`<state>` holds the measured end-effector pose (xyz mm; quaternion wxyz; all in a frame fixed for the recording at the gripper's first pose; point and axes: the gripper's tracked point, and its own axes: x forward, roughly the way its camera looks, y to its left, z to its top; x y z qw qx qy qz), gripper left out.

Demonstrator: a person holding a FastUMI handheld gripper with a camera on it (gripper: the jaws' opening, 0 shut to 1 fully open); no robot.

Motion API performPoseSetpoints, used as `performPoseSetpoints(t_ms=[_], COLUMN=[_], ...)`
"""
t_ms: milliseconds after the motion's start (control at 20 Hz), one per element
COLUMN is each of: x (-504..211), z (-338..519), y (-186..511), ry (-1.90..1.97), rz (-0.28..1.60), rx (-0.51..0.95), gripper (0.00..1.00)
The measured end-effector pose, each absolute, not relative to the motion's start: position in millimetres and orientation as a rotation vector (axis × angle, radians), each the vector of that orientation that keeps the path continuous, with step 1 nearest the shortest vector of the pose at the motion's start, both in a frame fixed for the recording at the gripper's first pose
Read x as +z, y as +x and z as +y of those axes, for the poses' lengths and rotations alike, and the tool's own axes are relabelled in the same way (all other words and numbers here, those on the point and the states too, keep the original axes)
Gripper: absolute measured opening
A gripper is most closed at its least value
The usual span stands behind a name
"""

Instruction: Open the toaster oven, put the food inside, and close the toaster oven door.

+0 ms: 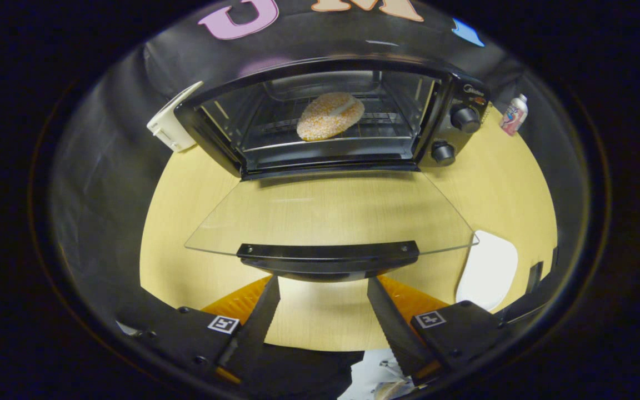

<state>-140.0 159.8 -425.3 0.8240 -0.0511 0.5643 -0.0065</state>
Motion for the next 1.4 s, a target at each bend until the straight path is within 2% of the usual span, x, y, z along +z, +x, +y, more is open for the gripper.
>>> performPoseSetpoints(t_ms=[850,1200,1400], x=[-367.7,-333.0,-286.6], z=[166.4,166.0,156.8], y=[-25.0,-26.0,-24.9], ry=[-0.039,-0.017,-0.042], rz=[0.967,0.867,0.724], rx=[-0.075,-0.064,-0.046], gripper=[0.98,0.98,0.98])
